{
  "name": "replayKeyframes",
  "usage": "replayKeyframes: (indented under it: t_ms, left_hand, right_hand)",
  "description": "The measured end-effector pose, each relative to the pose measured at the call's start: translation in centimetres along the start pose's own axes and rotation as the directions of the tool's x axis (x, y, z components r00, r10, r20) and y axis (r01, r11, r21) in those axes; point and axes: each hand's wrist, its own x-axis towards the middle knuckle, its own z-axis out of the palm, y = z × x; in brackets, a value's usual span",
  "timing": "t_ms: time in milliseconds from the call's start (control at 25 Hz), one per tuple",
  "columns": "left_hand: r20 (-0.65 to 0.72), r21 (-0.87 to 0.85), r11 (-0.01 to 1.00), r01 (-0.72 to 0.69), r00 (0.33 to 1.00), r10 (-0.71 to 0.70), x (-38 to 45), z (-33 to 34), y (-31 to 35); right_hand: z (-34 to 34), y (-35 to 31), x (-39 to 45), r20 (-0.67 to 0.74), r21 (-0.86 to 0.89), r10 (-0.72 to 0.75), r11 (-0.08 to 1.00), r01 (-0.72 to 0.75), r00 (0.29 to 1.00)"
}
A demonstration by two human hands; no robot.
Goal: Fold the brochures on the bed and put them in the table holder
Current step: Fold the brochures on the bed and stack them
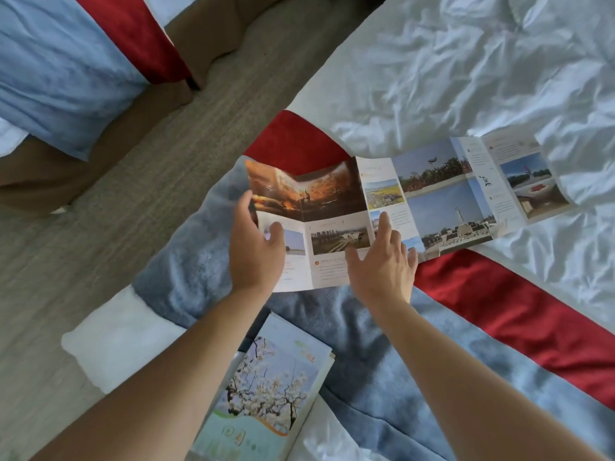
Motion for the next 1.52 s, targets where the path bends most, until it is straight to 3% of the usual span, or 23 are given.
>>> replayKeyframes:
  t_ms: [120, 240, 320, 400, 480, 600, 760, 920, 1160, 1320, 1520]
  left_hand:
    - [0.194, -0.048, 0.999, 0.004, 0.981, 0.005, -0.6, 1.4, 1.6]
    - [0.424, -0.091, 0.994, 0.062, 0.906, -0.018, -1.3, 3.1, 1.9]
    - [0.501, -0.050, 0.999, 0.014, 0.866, 0.013, -1.3, 4.3, 1.9]
    - [0.492, 0.068, 0.995, -0.078, 0.870, 0.035, -1.0, 5.6, 1.3]
    - [0.367, 0.168, 0.986, -0.003, 0.928, -0.059, -0.4, 6.6, 0.9]
    - [0.244, 0.082, 0.995, 0.056, 0.967, -0.074, 0.1, 8.0, 1.1]
    - [0.318, 0.083, 0.996, 0.041, 0.946, -0.066, -0.6, 10.4, 2.5]
    - [0.371, 0.070, 0.996, -0.051, 0.928, 0.022, -2.0, 11.8, 3.1]
    - [0.483, 0.087, 0.994, -0.064, 0.875, 0.014, -2.8, 14.0, 4.0]
    - [0.517, 0.146, 0.987, -0.063, 0.856, -0.022, -3.8, 15.8, 4.6]
    - [0.513, 0.131, 0.987, -0.097, 0.858, 0.016, -3.2, 18.6, 5.4]
  right_hand:
    - [-0.2, -0.7, 0.1, -0.020, 0.100, 0.019, 0.995, -0.017, 1.000]
    - [-0.4, -1.2, 0.0, 0.007, 0.174, 0.025, 0.984, -0.026, 1.000]
    - [-0.8, -1.1, 0.3, 0.016, 0.242, 0.059, 0.968, -0.061, 0.998]
    - [-1.3, -0.7, 0.7, 0.037, 0.285, 0.079, 0.955, -0.086, 0.996]
    - [-1.6, -0.1, 1.2, 0.082, 0.243, 0.076, 0.966, -0.094, 0.994]
    - [-1.7, 1.9, 1.5, 0.143, 0.144, 0.088, 0.984, -0.109, 0.986]
    - [-1.7, 4.3, 1.8, 0.214, 0.222, 0.173, 0.950, -0.220, 0.962]
    - [-2.7, 5.2, 1.0, 0.055, 0.303, 0.199, 0.931, -0.206, 0.979]
    - [-5.3, 7.1, 2.1, -0.041, 0.410, 0.256, 0.886, -0.218, 0.966]
    - [-5.9, 9.7, 3.5, -0.152, 0.332, 0.273, 0.919, -0.211, 0.950]
    - [-5.2, 12.8, 5.7, -0.109, 0.155, 0.236, 0.963, -0.218, 0.966]
